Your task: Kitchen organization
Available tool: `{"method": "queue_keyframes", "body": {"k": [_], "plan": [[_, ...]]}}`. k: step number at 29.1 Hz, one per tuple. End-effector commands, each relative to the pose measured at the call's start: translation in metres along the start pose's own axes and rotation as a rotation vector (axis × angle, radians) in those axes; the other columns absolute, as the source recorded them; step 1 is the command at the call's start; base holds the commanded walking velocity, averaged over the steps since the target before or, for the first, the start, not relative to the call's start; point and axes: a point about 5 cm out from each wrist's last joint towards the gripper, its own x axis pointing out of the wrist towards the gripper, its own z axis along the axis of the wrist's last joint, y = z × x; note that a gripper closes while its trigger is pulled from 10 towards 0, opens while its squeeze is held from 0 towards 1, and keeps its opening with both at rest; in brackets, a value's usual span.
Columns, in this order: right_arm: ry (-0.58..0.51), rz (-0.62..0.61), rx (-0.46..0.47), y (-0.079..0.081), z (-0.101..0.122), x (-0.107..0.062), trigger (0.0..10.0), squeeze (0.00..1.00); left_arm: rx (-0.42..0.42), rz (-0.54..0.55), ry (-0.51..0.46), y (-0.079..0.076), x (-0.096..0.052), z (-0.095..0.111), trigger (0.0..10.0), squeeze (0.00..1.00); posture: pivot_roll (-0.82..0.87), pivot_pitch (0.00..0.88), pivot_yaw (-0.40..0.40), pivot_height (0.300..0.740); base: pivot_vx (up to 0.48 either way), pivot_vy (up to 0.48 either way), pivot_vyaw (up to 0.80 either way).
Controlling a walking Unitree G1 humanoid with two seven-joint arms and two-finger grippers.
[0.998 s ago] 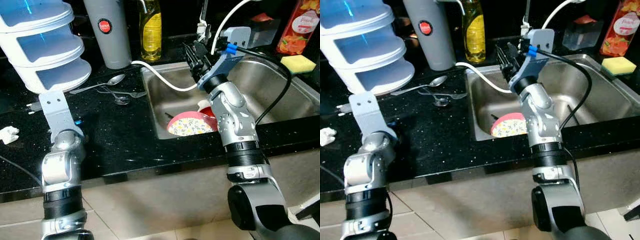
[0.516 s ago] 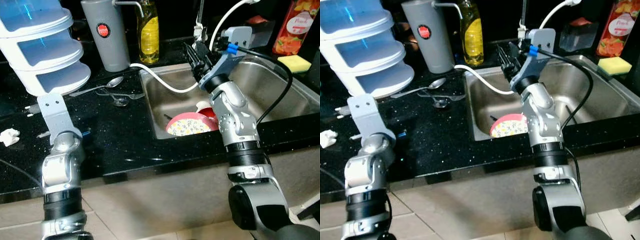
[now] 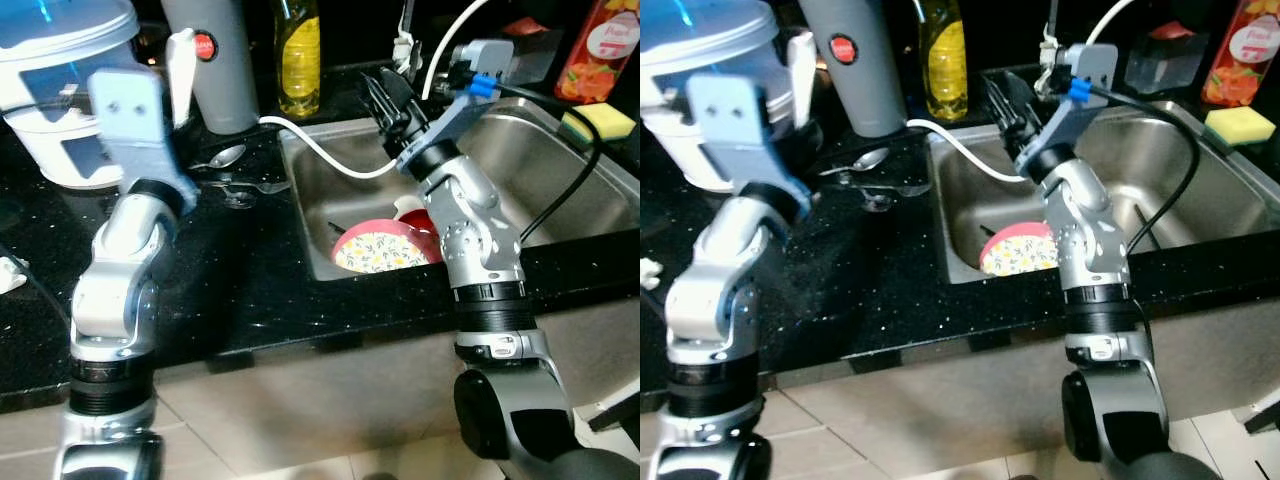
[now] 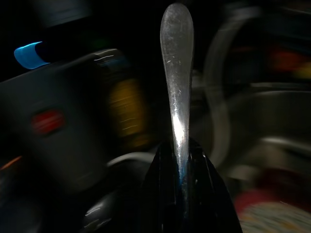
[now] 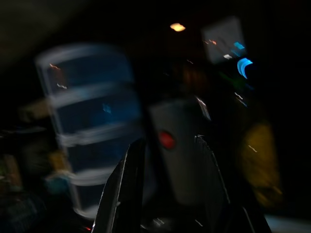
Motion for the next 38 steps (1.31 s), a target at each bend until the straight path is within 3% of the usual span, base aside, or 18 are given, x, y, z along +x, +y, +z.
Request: {"method": "queue_keyframes", "body": {"k": [1, 2, 4, 11, 22, 24, 25, 38], "plan": [[-0.005, 0.07, 0.042, 0.01, 0.003, 0.001, 10.0, 0.0, 0.025, -0.109, 0.02, -0.007, -0.005, -0.003, 10.0, 0.0, -0.09, 0.0, 0.056, 0.74, 0.0, 0.0, 0.0], [-0.014, 0.115, 0.062, 0.015, 0.006, 0.0, 10.0, 0.0, 0.018, -0.189, 0.015, -0.015, -0.008, -0.003, 10.0, 0.0, -0.09, 0.0, 0.057, 0.74, 0.0, 0.0, 0.0], [-0.019, 0.145, 0.074, 0.019, 0.008, -0.001, 10.0, 0.0, 0.014, -0.242, 0.009, -0.02, -0.01, -0.002, 10.0, 0.0, -0.09, 0.0, 0.057, 0.74, 0.0, 0.0, 0.0], [0.016, 0.332, 0.104, 0.041, 0.009, -0.011, 10.0, 0.0, -0.037, -0.315, -0.086, -0.027, -0.004, 0.01, 10.0, 0.0, -0.1, 0.0, 0.049, 0.74, 0.0, 0.0, 0.0], [0.097, 0.357, 0.165, 0.044, -0.001, -0.018, 10.0, 0.0, -0.032, -0.344, -0.124, -0.026, 0.0, 0.017, 10.0, 0.0, -0.1, 0.0, 0.041, 0.74, 0.0, 0.0, 0.0], [0.098, 0.356, 0.176, 0.045, -0.001, -0.018, 9.6, 0.0, -0.029, -0.343, -0.119, -0.026, 0.001, 0.015, 10.0, 0.0, -0.09, 0.0, 0.039, 0.74, 0.0, 0.0, 0.0], [0.1, 0.348, 0.183, 0.044, -0.002, -0.017, 0.0, 0.0, -0.021, -0.338, -0.111, -0.026, 0.002, 0.013, 10.0, 0.0, -0.09, 0.0, 0.037, 0.74, 0.0, 0.0, 0.0], [0.085, 0.358, 0.235, 0.045, -0.003, -0.016, 0.0, 0.0, -0.013, -0.336, -0.093, -0.032, 0.008, 0.007, 10.0, 0.0, -0.09, 0.0, 0.034, 0.74, 0.0, 0.0, 0.0]]}}
